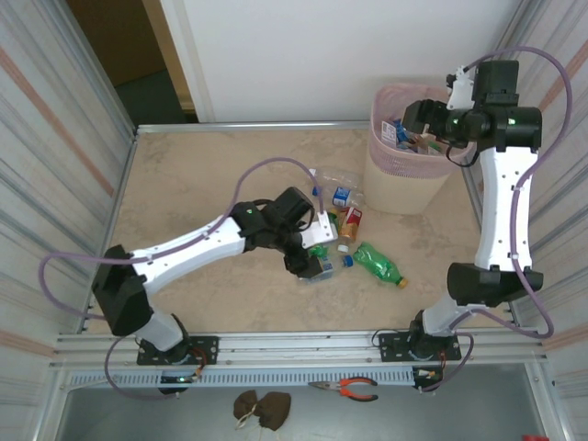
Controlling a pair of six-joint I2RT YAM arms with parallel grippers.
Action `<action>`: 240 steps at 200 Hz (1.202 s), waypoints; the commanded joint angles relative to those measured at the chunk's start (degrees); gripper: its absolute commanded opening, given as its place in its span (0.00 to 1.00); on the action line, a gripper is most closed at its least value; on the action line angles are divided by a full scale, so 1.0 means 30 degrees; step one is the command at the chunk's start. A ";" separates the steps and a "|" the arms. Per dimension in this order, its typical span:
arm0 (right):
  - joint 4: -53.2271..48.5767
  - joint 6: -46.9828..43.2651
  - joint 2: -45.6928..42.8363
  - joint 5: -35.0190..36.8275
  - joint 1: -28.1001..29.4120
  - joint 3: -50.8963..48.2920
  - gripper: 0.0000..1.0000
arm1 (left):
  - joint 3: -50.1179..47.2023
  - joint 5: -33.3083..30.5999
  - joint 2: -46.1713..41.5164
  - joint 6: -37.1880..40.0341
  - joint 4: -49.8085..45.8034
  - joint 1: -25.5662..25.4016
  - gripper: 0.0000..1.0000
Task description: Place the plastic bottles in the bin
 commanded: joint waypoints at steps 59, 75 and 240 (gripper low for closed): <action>0.0934 0.0298 -0.1437 -0.0120 -0.0387 -0.1756 0.80 | 0.2103 -0.4791 0.4154 0.1022 -0.3421 -0.1427 0.76; 0.0936 0.0243 -0.1537 -0.0139 -0.0376 -0.1851 0.80 | 0.2260 -0.4930 0.4892 0.0962 -0.3655 -0.1461 0.77; 0.1302 0.0064 -0.2001 -0.0269 -0.0524 -0.2671 0.80 | 0.1634 -0.6219 0.7400 -0.0543 -0.3395 -0.1287 0.57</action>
